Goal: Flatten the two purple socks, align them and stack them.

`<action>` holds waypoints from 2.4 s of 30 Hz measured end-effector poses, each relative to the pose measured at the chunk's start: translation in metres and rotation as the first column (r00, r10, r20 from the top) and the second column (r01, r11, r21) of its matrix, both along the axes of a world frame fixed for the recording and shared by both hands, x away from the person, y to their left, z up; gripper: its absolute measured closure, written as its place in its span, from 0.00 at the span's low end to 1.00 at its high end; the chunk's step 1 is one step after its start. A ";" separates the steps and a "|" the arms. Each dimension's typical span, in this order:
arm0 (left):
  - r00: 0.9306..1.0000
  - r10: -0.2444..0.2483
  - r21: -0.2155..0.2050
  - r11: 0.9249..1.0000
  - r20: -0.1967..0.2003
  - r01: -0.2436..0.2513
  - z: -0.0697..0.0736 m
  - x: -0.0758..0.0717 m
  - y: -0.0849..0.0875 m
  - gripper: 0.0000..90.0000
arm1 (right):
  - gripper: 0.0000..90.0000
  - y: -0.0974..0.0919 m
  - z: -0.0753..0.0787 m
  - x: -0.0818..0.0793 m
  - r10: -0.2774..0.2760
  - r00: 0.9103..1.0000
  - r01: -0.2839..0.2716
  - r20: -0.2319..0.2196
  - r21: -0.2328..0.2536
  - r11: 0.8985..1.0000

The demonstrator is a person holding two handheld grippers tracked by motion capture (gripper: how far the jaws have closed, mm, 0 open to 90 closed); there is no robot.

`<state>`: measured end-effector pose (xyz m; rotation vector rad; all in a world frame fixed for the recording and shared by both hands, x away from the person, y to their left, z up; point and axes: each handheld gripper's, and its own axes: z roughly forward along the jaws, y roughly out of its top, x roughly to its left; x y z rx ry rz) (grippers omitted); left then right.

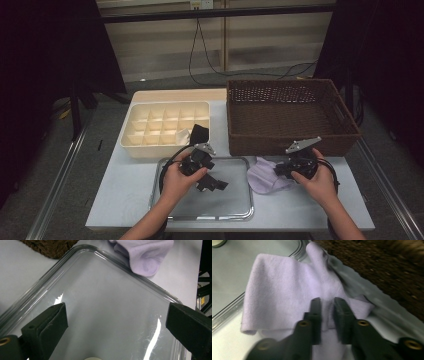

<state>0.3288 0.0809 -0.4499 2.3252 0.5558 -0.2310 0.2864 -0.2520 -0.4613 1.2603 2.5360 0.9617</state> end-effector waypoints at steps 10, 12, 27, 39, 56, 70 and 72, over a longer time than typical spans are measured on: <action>1.000 0.021 -0.021 1.000 0.018 -0.020 -0.001 0.000 -0.003 0.03 | 0.98 0.028 0.007 -0.001 0.094 0.995 -0.096 0.043 0.059 0.994; 1.000 -0.003 -0.016 1.000 0.024 0.003 -0.002 -0.001 -0.006 0.03 | 0.98 0.035 0.005 -0.001 0.112 0.993 -0.113 0.037 0.035 0.993; 1.000 0.003 -0.025 1.000 0.026 -0.003 0.000 -0.002 -0.006 0.03 | 0.36 0.044 0.001 0.001 0.020 0.997 -0.020 0.076 -0.008 1.000; 1.000 0.015 -0.027 1.000 0.022 -0.015 -0.001 -0.002 0.004 0.03 | 0.81 0.050 -0.006 0.010 0.052 0.997 -0.052 0.065 0.003 0.999; 0.999 0.029 -0.037 0.999 0.042 -0.028 -0.001 -0.003 0.004 0.04 | 0.73 0.083 0.000 0.005 0.249 0.967 -0.254 0.060 0.078 0.964; 0.998 0.035 -0.023 0.999 0.058 -0.033 -0.006 0.004 -0.001 0.05 | 0.51 0.052 0.010 0.000 0.121 0.990 -0.127 0.072 0.081 0.989; 0.997 0.017 -0.016 1.000 0.078 -0.016 -0.006 0.006 -0.005 0.08 | 0.58 0.049 0.009 -0.004 0.127 0.990 -0.132 0.067 0.075 0.988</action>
